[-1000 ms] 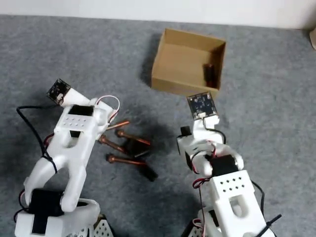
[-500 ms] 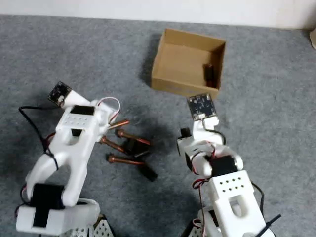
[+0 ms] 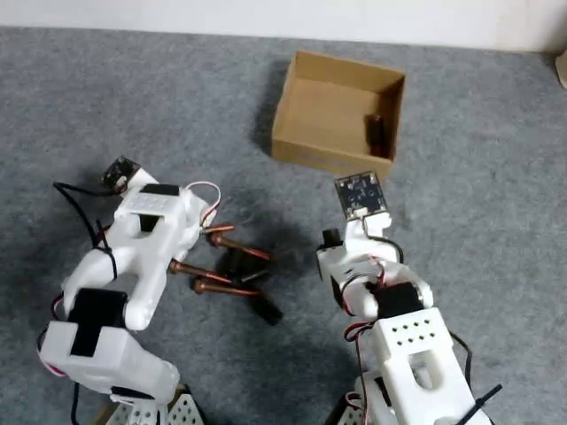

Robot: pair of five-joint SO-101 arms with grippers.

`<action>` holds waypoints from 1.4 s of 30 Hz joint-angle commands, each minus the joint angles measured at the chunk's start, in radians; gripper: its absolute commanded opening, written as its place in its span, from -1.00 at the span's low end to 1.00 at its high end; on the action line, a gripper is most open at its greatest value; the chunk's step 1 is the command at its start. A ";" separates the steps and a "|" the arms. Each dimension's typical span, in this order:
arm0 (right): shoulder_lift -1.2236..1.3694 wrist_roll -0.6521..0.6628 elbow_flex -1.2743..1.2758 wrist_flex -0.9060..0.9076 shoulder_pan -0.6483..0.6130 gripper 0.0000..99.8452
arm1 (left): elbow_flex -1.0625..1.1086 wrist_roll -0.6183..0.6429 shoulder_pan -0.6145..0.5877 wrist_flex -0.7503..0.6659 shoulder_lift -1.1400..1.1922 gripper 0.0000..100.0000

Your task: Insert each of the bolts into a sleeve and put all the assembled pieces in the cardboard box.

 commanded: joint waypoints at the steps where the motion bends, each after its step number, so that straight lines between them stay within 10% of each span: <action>1: -0.019 0.012 -0.007 -0.033 0.012 -0.99 | -0.111 0.008 0.001 0.100 0.079 -0.61; 15: -0.019 0.012 -0.005 -0.033 0.012 -0.99 | -0.598 -0.133 -0.001 0.661 0.371 -0.99; 21: -0.019 0.012 -0.004 -0.033 0.012 -0.99 | -0.700 -0.505 -0.008 0.738 0.383 -0.99; 28: -0.027 0.012 -0.004 -0.033 0.012 -0.99 | -0.780 -0.853 -0.001 0.806 0.130 -0.99; 42: -0.030 0.012 -0.005 -0.035 0.004 -0.99 | -0.490 -1.119 0.016 0.783 -0.668 -0.99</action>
